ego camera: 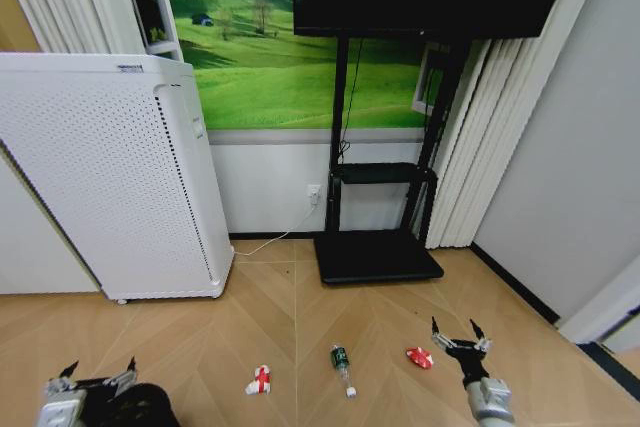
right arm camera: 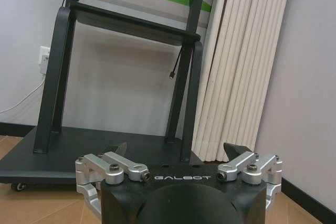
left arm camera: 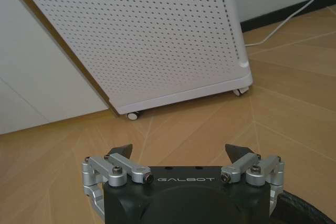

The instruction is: Pick up the trash bin and place the garbage on the floor into it.

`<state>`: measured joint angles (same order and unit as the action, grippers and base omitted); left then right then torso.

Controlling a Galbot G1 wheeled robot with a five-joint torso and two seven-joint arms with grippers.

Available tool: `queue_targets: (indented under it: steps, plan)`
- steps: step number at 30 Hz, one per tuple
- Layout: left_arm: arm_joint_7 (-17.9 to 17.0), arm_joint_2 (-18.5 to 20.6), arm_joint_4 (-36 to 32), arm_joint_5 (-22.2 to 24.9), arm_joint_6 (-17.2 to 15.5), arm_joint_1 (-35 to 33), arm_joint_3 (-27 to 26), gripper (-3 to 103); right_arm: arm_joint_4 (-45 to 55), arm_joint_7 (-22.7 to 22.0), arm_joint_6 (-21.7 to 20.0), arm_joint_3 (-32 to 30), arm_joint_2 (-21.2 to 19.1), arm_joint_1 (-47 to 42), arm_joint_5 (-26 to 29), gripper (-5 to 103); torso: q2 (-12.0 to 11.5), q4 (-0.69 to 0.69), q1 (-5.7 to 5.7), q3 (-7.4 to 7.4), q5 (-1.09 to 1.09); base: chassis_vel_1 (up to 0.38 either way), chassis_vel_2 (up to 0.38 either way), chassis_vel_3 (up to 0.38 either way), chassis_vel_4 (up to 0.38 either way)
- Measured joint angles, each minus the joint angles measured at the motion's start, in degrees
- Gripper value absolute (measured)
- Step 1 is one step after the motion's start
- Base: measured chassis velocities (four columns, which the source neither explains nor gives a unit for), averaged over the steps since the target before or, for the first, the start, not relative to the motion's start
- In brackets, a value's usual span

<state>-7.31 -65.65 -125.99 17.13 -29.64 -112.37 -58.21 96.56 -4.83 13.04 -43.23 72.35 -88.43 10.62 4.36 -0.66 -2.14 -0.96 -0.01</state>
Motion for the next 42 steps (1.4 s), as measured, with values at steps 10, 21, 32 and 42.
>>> queue_targets:
  steps: [10,21,32,42]
  plan:
    - [4.8,1.0,0.8,-2.9,0.0,-1.8,1.0,99,-0.6,-0.1,-0.5,0.1,-0.2,0.7,0.0,100,0.0,0.0,0.0,-0.02,0.01,0.0,0.0,0.0,0.0]
    - [2.5,-0.3,1.8,-5.5,0.2,-6.0,3.4,99,-2.2,-0.1,-0.5,1.0,0.2,2.0,-0.8,100,0.0,0.01,0.0,-0.03,0.01,0.0,0.0,0.0,0.0]
    - [1.8,0.2,8.3,-7.7,2.8,-5.0,3.0,99,-2.9,-0.2,-0.2,1.1,0.1,2.4,-0.9,100,0.1,0.0,0.0,-0.04,0.01,0.0,0.0,0.0,0.0]
    - [1.8,0.2,11.0,-10.6,5.6,-5.9,1.5,99,-3.8,-0.2,-0.2,1.6,0.2,3.1,-1.0,100,0.1,0.0,-0.01,-0.04,0.01,0.0,0.0,0.0,0.0]
